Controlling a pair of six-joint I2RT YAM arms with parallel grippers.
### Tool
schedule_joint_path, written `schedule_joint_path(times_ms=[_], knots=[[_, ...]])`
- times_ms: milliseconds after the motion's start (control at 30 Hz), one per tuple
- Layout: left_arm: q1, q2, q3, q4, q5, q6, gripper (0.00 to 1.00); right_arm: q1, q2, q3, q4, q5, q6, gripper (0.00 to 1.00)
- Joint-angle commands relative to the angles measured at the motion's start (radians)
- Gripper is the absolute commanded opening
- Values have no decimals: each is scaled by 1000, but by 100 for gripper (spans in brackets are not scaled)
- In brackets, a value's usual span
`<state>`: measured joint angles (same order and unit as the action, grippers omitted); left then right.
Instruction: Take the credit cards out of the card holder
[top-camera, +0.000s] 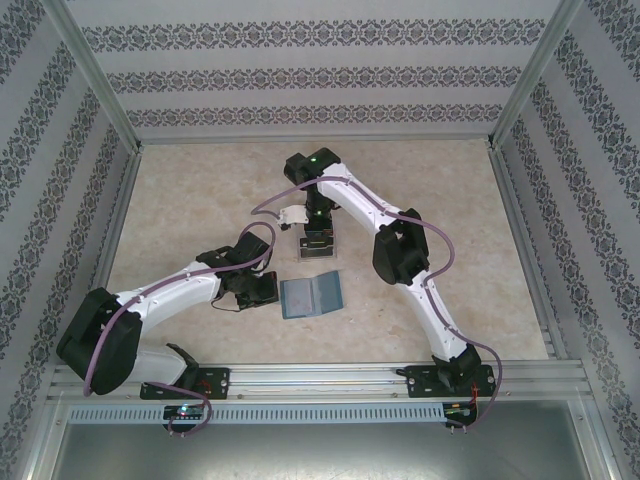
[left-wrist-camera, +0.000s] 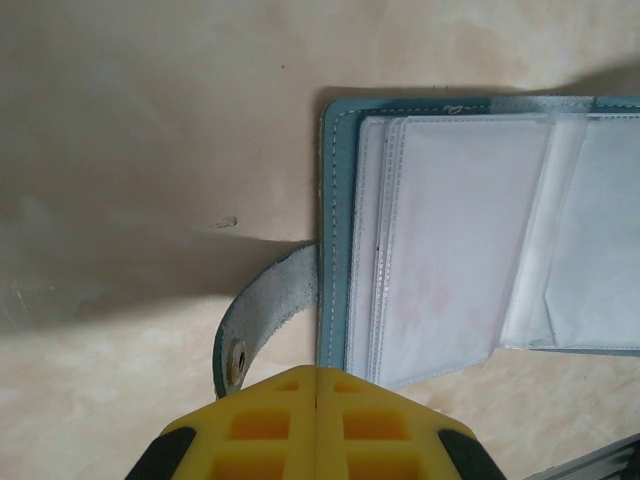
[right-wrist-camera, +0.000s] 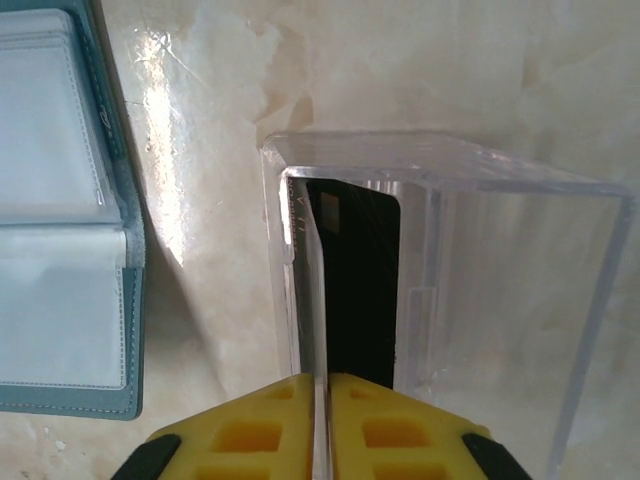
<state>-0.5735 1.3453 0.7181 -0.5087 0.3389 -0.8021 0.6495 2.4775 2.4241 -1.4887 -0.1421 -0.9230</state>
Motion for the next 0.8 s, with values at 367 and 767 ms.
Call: schedule_joint_path(times_ms=[367, 767], knots=[[13, 20, 22, 1, 0, -3, 4, -13, -98, 4, 52, 24, 131, 17], [14, 110, 69, 22, 27, 27, 4, 1, -347, -424, 489, 65, 714, 20]])
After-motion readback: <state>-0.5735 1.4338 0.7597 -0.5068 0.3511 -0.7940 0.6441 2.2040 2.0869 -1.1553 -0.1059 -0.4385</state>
